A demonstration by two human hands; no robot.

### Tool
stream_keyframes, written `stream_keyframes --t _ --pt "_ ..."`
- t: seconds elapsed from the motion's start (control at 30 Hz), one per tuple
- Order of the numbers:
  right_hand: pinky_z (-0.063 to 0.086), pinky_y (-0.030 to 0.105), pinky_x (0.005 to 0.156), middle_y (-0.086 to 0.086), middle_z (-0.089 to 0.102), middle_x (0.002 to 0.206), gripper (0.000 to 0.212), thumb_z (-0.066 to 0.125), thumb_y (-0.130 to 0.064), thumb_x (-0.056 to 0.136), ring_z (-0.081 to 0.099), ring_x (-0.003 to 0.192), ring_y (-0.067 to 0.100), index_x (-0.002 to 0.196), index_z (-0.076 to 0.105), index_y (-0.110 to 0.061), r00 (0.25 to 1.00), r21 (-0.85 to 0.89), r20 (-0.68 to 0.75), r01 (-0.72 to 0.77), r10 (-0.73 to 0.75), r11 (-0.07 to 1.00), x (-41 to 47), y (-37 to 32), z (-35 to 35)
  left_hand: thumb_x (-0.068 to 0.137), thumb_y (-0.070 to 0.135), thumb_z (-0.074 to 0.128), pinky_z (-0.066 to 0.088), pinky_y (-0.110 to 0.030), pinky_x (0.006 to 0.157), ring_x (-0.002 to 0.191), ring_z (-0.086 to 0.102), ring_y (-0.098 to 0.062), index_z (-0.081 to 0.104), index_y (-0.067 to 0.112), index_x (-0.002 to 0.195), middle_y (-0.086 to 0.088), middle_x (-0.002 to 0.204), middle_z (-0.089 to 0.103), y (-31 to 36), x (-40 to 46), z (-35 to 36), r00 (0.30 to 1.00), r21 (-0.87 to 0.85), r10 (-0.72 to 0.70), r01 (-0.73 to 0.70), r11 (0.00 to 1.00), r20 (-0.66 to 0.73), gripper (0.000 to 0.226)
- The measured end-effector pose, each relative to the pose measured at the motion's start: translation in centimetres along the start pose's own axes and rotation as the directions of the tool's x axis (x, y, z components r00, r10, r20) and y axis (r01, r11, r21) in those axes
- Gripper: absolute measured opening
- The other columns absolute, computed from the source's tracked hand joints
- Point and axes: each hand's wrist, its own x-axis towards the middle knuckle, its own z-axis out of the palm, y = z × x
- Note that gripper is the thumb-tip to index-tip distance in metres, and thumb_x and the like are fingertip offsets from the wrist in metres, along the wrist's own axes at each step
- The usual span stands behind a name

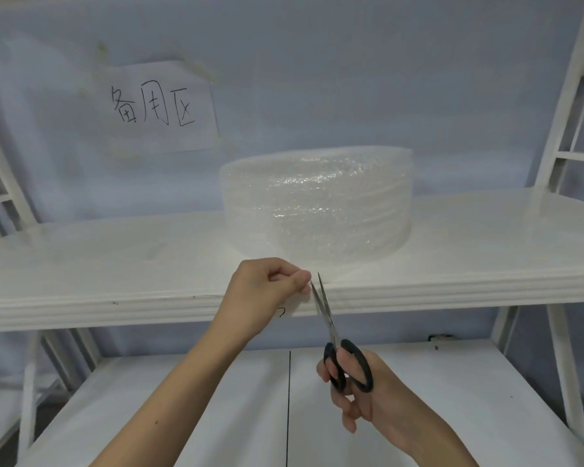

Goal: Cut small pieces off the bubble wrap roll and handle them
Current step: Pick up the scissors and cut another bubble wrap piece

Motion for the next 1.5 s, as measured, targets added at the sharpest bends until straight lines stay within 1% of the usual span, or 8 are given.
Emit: stream_keyframes --t 0.07,0.17,0.4,0.67,1.0,1.27,1.37,1.5 --pt "0.042 0.026 0.04 0.004 0.055 0.078 0.047 0.076 -0.055 0.06 0.04 0.048 0.016 0.068 0.06 -0.012 0.999 0.001 0.041 0.029 -0.029 1.0 0.6 -0.2 -0.1 0.086 0.022 0.073 0.042 -0.018 0.058 0.058 0.051 -0.007 0.077 0.018 0.074 0.0 0.068 0.076 0.1 -0.1 -0.2 1.0 -0.023 -0.008 0.009 1.0 0.017 0.014" --pt "0.042 0.027 0.041 0.005 0.053 0.081 0.058 0.08 -0.063 0.054 0.039 0.05 0.016 0.069 0.058 -0.012 0.995 0.001 0.083 0.061 -0.06 0.998 1.5 -0.6 -0.2 0.086 0.023 0.073 0.043 -0.025 0.061 0.063 0.05 -0.016 0.077 0.018 0.074 -0.01 0.075 0.076 0.1 -0.1 -0.2 0.999 -0.036 -0.009 0.011 0.999 0.039 0.014" --pt "0.043 0.027 0.042 0.003 0.052 0.082 0.042 0.063 -0.054 0.075 0.038 0.052 0.014 0.073 0.056 -0.013 0.986 -0.009 0.128 0.113 -0.111 0.994 2.7 -1.8 -0.1 0.088 0.02 0.071 0.044 -0.017 0.057 0.067 0.055 -0.017 0.076 0.016 0.076 0.0 0.07 0.077 -0.2 0.0 -0.4 0.997 -0.057 -0.018 0.022 0.998 0.073 0.013" --pt "0.045 0.03 0.045 0.001 0.051 0.076 0.032 0.065 -0.05 0.072 0.042 0.053 0.015 0.062 0.062 -0.019 0.979 -0.035 0.095 0.182 -0.178 0.983 2.9 -2.1 0.3 0.088 0.02 0.072 0.044 -0.015 0.059 0.064 0.058 -0.006 0.075 0.016 0.077 0.002 0.071 0.077 -0.2 0.1 -0.6 0.996 -0.081 -0.029 0.036 0.996 0.086 0.012" --pt "0.048 0.029 0.042 0.004 0.048 0.071 0.036 0.057 -0.045 0.083 0.042 0.05 0.016 0.057 0.06 -0.021 0.981 -0.066 0.076 0.186 -0.181 0.98 2.6 -4.1 1.3 0.089 0.016 0.069 0.046 -0.026 0.07 0.071 0.058 -0.016 0.076 0.013 0.078 -0.005 0.078 0.077 -0.2 -0.4 -1.5 0.974 -0.007 0.011 -0.01 1.0 0.227 0.014" --pt "0.049 0.029 0.044 0.002 0.048 0.069 0.033 0.06 -0.043 0.082 0.042 0.048 0.013 0.058 0.064 -0.02 0.978 -0.129 0.072 0.205 -0.197 0.97 2.6 -5.0 1.4 0.091 0.015 0.068 0.046 -0.015 0.066 0.063 0.059 0.001 0.073 0.015 0.078 0.006 0.071 0.072 -0.6 -1.0 -2.1 0.952 -0.028 -0.013 0.022 0.999 0.305 0.014" --pt "0.049 0.029 0.044 0.002 0.048 0.07 0.035 0.065 -0.047 0.08 0.042 0.049 0.013 0.058 0.064 -0.021 0.977 -0.141 0.07 0.208 -0.2 0.968 2.6 -4.9 1.3 0.088 0.025 0.071 0.048 -0.017 0.07 0.068 0.062 -0.002 0.075 0.015 0.083 0.003 0.077 0.075 -0.4 -1.2 -2.6 0.951 -0.032 -0.008 0.019 0.999 0.309 0.012" --pt "0.05 0.03 0.045 0.003 0.049 0.071 0.041 0.073 -0.053 0.072 0.042 0.049 0.014 0.06 0.059 -0.016 0.98 -0.15 0.055 0.198 -0.192 0.969 2.6 -4.7 1.1 0.077 0.062 0.059 0.053 -0.021 0.076 0.071 0.063 -0.007 0.075 0.022 0.096 0.005 0.087 0.079 0.4 -1.1 -2.7 0.978 -0.041 -0.043 0.052 0.998 0.203 0.048"
